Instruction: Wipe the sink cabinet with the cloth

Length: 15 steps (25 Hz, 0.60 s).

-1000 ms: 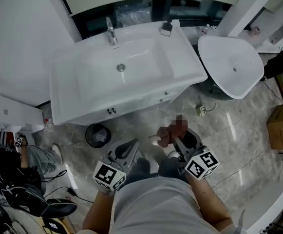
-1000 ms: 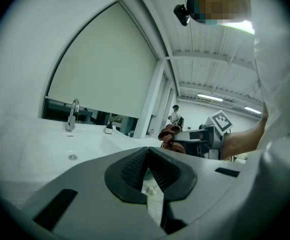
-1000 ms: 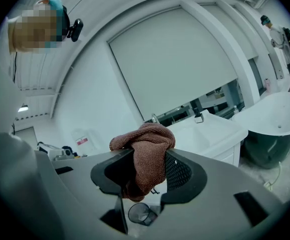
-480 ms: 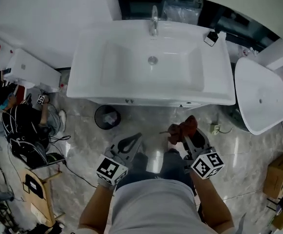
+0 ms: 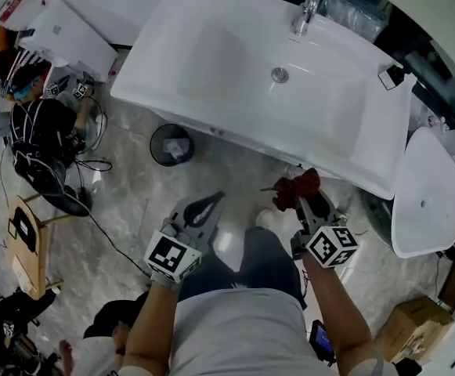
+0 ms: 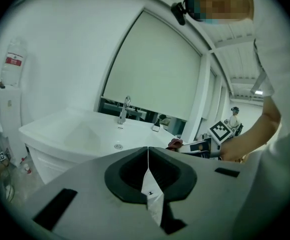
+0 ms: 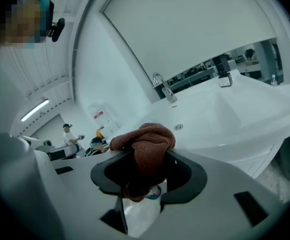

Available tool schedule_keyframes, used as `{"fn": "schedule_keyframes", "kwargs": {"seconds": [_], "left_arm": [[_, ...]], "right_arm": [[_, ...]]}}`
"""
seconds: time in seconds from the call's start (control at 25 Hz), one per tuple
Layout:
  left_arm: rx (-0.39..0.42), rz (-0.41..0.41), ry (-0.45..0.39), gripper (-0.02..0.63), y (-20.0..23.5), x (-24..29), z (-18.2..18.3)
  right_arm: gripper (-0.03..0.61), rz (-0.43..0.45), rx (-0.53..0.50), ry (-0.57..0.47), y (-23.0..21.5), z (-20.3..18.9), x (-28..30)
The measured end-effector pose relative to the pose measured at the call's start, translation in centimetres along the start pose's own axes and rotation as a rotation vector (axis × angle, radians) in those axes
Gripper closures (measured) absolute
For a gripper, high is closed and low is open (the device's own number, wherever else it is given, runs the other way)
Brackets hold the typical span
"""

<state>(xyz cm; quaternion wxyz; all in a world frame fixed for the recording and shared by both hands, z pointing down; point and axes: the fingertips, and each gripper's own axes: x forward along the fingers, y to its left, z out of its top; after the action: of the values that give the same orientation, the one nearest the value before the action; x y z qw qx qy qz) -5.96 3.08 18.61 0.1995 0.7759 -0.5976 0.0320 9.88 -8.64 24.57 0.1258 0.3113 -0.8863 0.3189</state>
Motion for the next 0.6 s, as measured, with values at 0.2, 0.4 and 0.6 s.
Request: {"fn": "schedule_keyframes", "kwargs": {"seconds": [0.2,0.4,0.6], "left_arm": [[-0.069,0.066,-0.017,0.601,0.7,1.3,-3.8],[-0.158,0.136,-0.044,0.601,1.9,1.5,-8.2],[-0.206,0.176,-0.063,0.601,2.4,1.2,-13.0]], "right_arm": [[0.416,-0.010,0.070,0.095,-3.8,-4.2,3.7],[0.416,-0.051,0.072,0.181,-7.5,-8.3,7.2],[0.416,-0.106,0.085,0.161,-11.5,-10.0,10.2]]}}
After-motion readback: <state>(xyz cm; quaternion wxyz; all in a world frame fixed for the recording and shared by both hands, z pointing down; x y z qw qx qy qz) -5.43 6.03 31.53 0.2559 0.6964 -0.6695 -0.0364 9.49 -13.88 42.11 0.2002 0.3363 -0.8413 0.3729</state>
